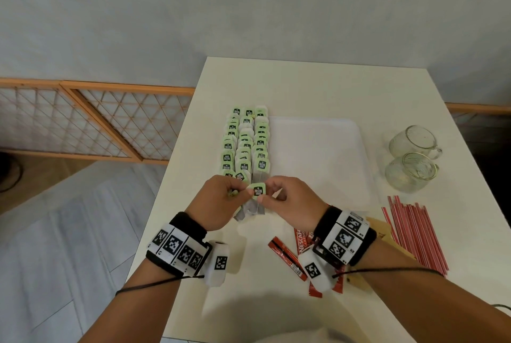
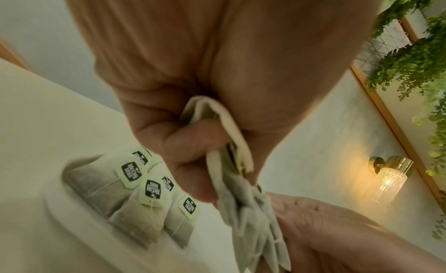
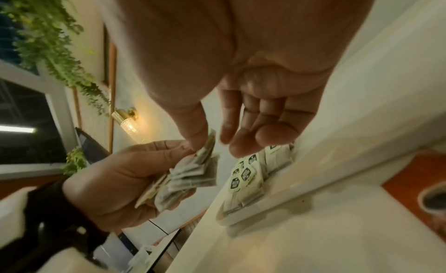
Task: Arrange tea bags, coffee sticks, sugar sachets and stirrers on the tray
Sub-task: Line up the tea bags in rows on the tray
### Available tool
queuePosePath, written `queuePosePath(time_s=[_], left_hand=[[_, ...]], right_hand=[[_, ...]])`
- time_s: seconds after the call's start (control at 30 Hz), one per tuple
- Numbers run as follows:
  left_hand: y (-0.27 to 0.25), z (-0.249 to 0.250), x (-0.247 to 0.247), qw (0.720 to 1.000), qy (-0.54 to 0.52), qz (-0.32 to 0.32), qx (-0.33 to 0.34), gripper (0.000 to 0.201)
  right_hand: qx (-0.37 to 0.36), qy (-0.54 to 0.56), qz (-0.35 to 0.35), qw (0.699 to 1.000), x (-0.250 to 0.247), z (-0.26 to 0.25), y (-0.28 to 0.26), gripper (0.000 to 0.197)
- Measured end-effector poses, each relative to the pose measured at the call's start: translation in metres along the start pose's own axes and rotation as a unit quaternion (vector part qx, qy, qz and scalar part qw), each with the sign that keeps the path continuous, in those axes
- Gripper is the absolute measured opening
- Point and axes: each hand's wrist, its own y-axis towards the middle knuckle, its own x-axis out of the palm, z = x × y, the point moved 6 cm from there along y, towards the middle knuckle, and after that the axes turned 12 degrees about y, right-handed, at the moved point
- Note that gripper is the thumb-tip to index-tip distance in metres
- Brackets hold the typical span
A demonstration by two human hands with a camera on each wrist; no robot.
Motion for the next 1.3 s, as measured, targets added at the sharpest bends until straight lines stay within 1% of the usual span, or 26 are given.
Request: queuePosePath(time_s=[0.03,0.1,0.17,0.27,0.37,0.5,0.63,0.7,0.77,0.87,0.93,1.0,1.03,1.1,1.17,1.23,1.3], left_hand=[[0.000,-0.002,0.001,1.000,0.001,0.002,-0.004,0.028],[0.001,-0.010,0.003,1.000,-0.001,0.005,-0.026,0.021],[0.001,-0.018,0.005,0.999,0.010,0.004,-0.049,0.015],[-0.002,-0.025,0.006,0.997,0.001,-0.019,-0.079,0.018],[-0.001,-0.030,0.005,0.995,0.003,-0.023,-0.098,0.024],[0.004,-0.039,0.004,0.992,0.000,-0.019,-0.127,0.022],[0.009,-0.040,0.001,0.992,-0.018,-0.015,-0.121,0.019],[0.010,-0.043,-0.001,0.993,-0.023,-0.006,-0.119,0.014],[0.011,-0.043,-0.005,0.992,-0.021,0.002,-0.121,0.011],[0.010,-0.039,-0.007,0.992,-0.032,0.010,-0.124,0.015],[0.010,-0.035,-0.009,0.992,-0.036,0.014,-0.118,0.018],[0.009,-0.031,-0.009,0.993,-0.040,0.014,-0.108,0.020],[0.009,-0.030,-0.010,0.994,-0.038,0.013,-0.103,0.020],[0.008,-0.026,-0.010,0.994,-0.036,0.014,-0.098,0.019],[0.008,-0.025,-0.011,0.994,-0.045,0.015,-0.098,0.018],[0.007,-0.024,-0.011,0.994,-0.049,0.017,-0.095,0.017],[0.006,-0.024,-0.013,0.994,-0.048,0.026,-0.097,0.016]], right_hand=[[0.003,-0.002,-0.016,1.000,0.002,0.001,0.000,0.013],[0.009,0.000,-0.017,1.000,0.000,0.003,0.002,0.020],[0.018,0.011,0.012,1.000,-0.009,0.008,0.010,0.023],[0.034,-0.021,0.068,0.997,-0.025,0.016,0.027,0.023],[0.066,-0.067,0.052,0.994,-0.025,0.024,0.044,0.018],[0.111,-0.117,0.033,0.986,-0.017,0.032,0.060,0.015],[0.123,-0.142,0.035,0.981,-0.012,0.028,0.068,0.015],[0.128,-0.147,0.038,0.980,-0.013,0.024,0.069,0.016],[0.128,-0.163,0.036,0.978,-0.014,0.020,0.069,0.023],[0.128,-0.172,0.049,0.975,-0.016,0.019,0.065,0.027],[0.117,-0.148,0.057,0.980,-0.016,0.017,0.060,0.029],[0.088,-0.090,0.031,0.992,-0.011,0.012,0.056,0.024],[0.076,-0.059,0.000,0.995,-0.006,0.008,0.053,0.023],[0.071,-0.016,-0.072,0.995,0.005,0.004,0.048,0.028],[0.069,-0.010,-0.121,0.990,0.013,0.004,0.044,0.029],[0.065,-0.014,-0.134,0.989,0.016,0.004,0.043,0.032],[0.064,-0.015,-0.126,0.990,0.015,0.003,0.045,0.032]])
